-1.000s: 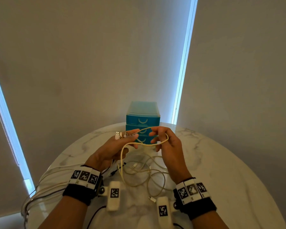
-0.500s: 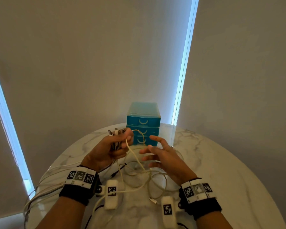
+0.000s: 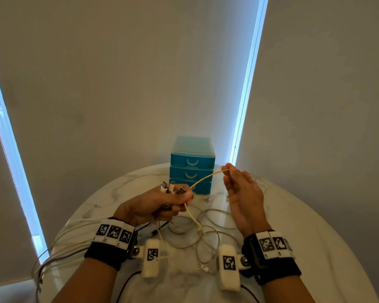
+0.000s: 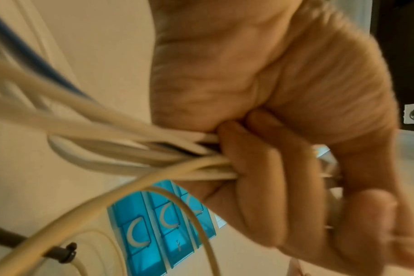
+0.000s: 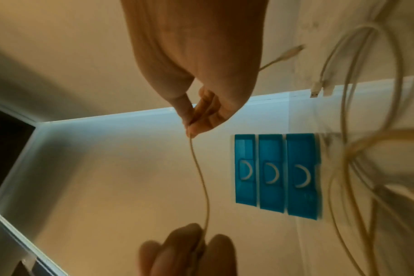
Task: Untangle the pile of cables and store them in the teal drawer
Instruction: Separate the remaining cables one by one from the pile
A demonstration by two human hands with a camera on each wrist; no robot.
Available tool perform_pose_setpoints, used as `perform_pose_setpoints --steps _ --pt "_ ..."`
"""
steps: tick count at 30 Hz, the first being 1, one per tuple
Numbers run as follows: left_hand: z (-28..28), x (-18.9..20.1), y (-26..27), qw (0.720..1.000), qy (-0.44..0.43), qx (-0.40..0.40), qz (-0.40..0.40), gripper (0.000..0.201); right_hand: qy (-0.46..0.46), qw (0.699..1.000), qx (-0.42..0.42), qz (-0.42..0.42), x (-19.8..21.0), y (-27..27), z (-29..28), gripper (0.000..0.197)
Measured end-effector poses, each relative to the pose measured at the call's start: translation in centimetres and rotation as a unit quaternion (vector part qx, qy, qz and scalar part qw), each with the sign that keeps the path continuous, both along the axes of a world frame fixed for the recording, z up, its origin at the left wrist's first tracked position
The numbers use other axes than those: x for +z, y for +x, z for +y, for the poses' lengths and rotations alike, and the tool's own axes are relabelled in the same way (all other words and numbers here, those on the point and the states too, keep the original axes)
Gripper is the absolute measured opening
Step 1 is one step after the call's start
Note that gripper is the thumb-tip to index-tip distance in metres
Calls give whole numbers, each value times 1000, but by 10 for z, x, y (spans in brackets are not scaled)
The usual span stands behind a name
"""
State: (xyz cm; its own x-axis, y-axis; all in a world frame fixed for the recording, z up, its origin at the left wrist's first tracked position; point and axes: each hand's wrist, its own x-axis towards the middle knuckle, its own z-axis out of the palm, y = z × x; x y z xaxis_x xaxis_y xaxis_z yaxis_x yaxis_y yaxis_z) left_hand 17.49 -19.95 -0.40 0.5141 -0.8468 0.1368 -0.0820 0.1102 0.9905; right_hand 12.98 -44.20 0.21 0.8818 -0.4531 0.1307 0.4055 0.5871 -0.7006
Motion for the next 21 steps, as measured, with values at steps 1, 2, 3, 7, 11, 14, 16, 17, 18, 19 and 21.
perform_pose_setpoints --steps 1,2,3,7,11,14,16,17,18,19,21 --pt "-2 1 -1 998 11 55 -7 23 12 1000 -27 7 0 -1 -6 31" --pt "-3 2 -1 993 17 114 -11 28 17 998 -62 20 3 -3 -13 30" --pt "-3 2 1 985 14 174 -9 35 15 994 -100 38 6 -6 -20 27" --pt "11 6 15 897 -101 429 32 39 106 959 -258 60 18 -2 -56 16" --pt "30 26 9 804 -250 540 -14 28 71 926 -370 -20 53 37 -36 31" --pt "30 38 -2 756 -324 561 -94 34 -317 943 -82 -66 90 48 52 21" --pt "31 45 -9 718 -380 569 -127 37 -575 803 138 -73 103 43 93 18" --pt "33 47 -11 701 -401 572 -139 38 -619 764 158 -92 107 41 100 20" --pt "35 49 -13 687 -413 578 -151 38 -609 771 149 -110 112 37 99 21" --pt "38 50 -16 676 -419 584 -163 39 -561 808 139 -118 115 29 91 20" --pt "40 52 -19 667 -423 586 -180 39 -458 876 116 -91 110 18 64 20"
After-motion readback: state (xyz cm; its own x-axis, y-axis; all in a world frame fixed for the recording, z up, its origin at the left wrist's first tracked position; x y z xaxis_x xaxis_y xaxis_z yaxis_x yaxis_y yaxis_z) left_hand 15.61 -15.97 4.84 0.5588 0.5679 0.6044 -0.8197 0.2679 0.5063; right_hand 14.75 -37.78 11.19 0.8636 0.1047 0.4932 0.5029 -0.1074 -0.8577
